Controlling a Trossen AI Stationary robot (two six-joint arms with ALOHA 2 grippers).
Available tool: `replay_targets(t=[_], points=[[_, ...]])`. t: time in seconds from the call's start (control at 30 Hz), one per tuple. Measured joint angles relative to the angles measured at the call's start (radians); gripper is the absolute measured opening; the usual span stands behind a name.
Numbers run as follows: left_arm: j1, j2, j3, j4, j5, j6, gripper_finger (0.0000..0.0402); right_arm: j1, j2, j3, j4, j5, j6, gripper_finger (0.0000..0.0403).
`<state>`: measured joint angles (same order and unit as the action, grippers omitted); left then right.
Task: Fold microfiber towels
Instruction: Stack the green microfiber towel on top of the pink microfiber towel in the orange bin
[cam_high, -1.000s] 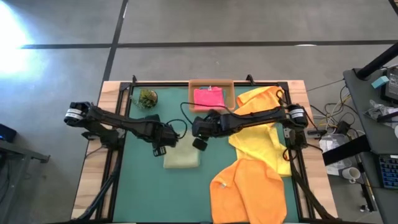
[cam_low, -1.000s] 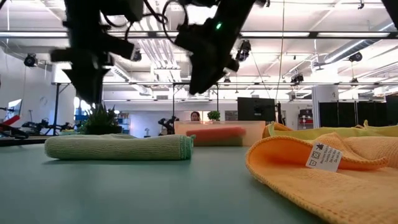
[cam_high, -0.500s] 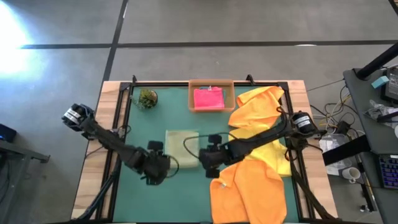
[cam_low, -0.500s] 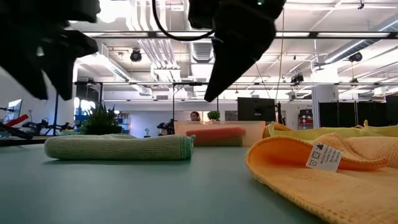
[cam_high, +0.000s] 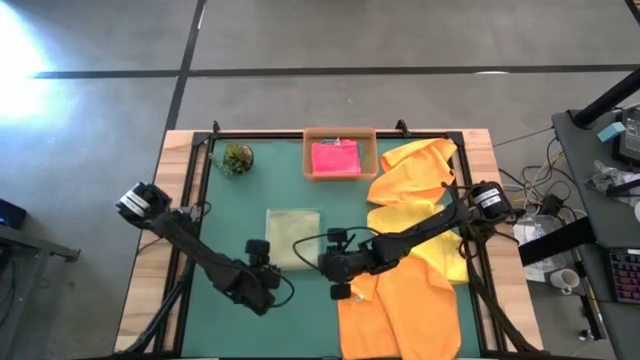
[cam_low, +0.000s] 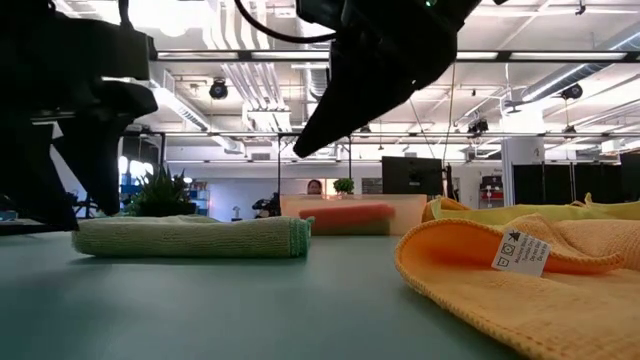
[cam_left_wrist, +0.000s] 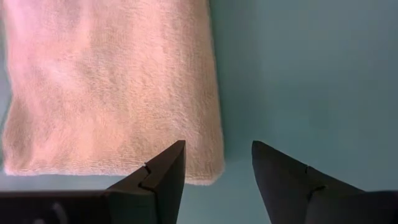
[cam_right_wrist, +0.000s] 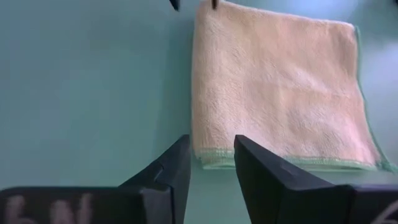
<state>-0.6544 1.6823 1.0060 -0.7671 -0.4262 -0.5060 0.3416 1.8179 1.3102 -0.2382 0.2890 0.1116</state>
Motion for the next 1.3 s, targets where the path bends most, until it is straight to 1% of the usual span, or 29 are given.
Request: replay_targets(t=[0.1,0.23,0.37,0.5,0.73,0.8,0.87,1.13,1.2,1.3], points=[[0.0,0.012,0.003,0.004,-0.007,-0.011,0.0169,-0.002,0.0,-0.002,0.033,-0.017,-0.006,0.0133],[0.0,0.039,0.0,0.0,-0.034,-0.009,0.0169,-0.005,0.0,-0.002,0.079,-0.035,-0.065,0.0152],[0.005,0.087,0.0,0.0,-0.055,-0.011,0.0169,-0.013,0.0,-0.004,0.088,-0.035,-0.103,0.0155],[0.014,0.114,0.004,0.001,-0.069,-0.013,0.0169,-0.022,0.009,-0.004,0.103,-0.035,-0.108,0.0155],[0.039,0.113,0.004,0.006,-0.075,-0.015,0.0163,-0.026,0.09,0.005,0.102,-0.031,-0.132,0.0155],[0.045,0.113,0.003,0.009,-0.072,-0.015,0.0149,-0.028,0.109,0.011,0.102,-0.03,-0.133,0.0155],[0.047,0.113,0.003,0.011,-0.064,-0.015,0.0126,-0.03,0.126,0.018,0.103,-0.027,-0.134,0.0155],[0.058,0.117,-0.001,0.006,-0.071,-0.013,0.0014,-0.054,0.174,0.027,0.098,-0.027,-0.134,0.0155],[0.061,0.117,-0.002,0.013,-0.071,-0.012,0.0007,-0.062,0.187,0.027,0.095,-0.027,-0.132,0.0155],[0.07,0.117,-0.002,0.025,-0.072,-0.012,0.0013,-0.068,0.197,0.033,0.101,-0.031,-0.131,0.0153]])
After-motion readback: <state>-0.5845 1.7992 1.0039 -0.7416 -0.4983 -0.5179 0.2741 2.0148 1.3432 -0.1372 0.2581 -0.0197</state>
